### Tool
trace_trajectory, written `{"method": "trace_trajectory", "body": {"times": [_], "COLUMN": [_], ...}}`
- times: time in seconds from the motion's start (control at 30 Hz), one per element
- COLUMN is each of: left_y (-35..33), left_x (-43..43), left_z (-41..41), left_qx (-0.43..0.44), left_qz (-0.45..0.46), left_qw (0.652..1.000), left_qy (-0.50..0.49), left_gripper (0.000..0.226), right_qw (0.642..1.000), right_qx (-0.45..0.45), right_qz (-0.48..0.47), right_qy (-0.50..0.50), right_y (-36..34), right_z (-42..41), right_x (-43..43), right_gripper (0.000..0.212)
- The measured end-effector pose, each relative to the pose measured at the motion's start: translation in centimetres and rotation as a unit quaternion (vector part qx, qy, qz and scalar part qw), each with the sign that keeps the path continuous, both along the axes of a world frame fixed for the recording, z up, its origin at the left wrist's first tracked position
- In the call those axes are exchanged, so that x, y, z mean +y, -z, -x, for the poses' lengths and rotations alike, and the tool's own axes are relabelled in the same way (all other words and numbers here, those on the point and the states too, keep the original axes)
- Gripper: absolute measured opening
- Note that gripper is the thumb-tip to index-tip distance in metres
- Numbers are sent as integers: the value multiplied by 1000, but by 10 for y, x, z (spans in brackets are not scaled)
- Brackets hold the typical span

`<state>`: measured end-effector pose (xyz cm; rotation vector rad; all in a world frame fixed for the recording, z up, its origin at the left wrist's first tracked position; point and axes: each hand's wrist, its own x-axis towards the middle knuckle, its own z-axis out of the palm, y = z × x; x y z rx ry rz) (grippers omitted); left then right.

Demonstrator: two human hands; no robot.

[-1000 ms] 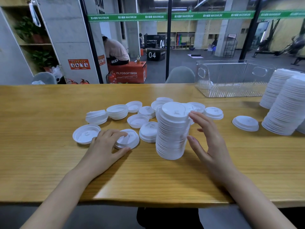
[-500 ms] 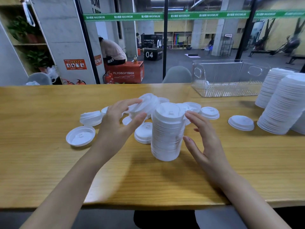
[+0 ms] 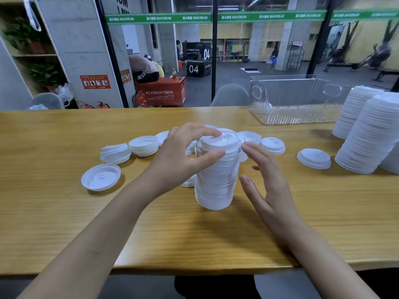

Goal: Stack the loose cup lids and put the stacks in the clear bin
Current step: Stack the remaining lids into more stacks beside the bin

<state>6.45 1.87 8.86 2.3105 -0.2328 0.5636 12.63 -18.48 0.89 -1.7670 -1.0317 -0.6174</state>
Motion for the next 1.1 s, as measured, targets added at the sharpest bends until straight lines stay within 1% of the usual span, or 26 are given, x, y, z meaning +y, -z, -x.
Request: {"method": "trace_trajectory", "body": {"times": [0.1, 0.23, 0.37, 0.5, 0.57, 0.6, 0.67, 0.73, 0.8, 0.9, 1.0, 1.1], "left_y": [-1, 0, 6, 10, 11, 11, 14, 23, 38, 62, 76, 82], "left_x": [-1, -1, 4, 5, 4, 4, 6, 10, 15, 19, 13, 5], "left_z": [-1, -2, -1, 1, 1, 1, 1, 4, 8, 16, 17, 13], "left_qx": [4, -2, -15, -21, -19, -23, -20, 3, 29, 48, 61, 65], "left_qz": [-2, -19, -13, -5, -2, -1, 11, 38, 53, 23, -1, -16], "left_qw": [1000, 1000, 1000, 1000, 1000, 1000, 1000, 999, 998, 998, 997, 996], "left_qy": [8, 6, 8, 11, 15, 19, 22, 4, -13, -27, -37, -51], "left_gripper": [40, 47, 53, 44, 44, 49, 66, 80, 87, 89, 90, 96], "right_qw": [1000, 1000, 1000, 1000, 1000, 1000, 1000, 999, 995, 977, 955, 947], "right_qx": [4, 7, 3, -2, -2, -2, 7, 27, 70, 136, 144, 135], "right_qz": [1, 11, 27, 28, 25, 23, 19, 28, 60, 153, 247, 277], "right_qy": [-1, -1, -2, -8, -9, -8, -2, 13, 32, 55, 73, 94], "right_y": [0, 0, 0, 1, 1, 0, 0, 0, 2, 4, 0, -3], "right_z": [0, 1, 2, 1, 1, 1, 0, -2, -2, 0, 1, 1], "right_x": [0, -1, 0, 0, 0, 0, -1, -4, -7, -9, -4, 0], "right_gripper": [48, 48, 44, 43, 43, 44, 48, 54, 63, 76, 90, 92]}}
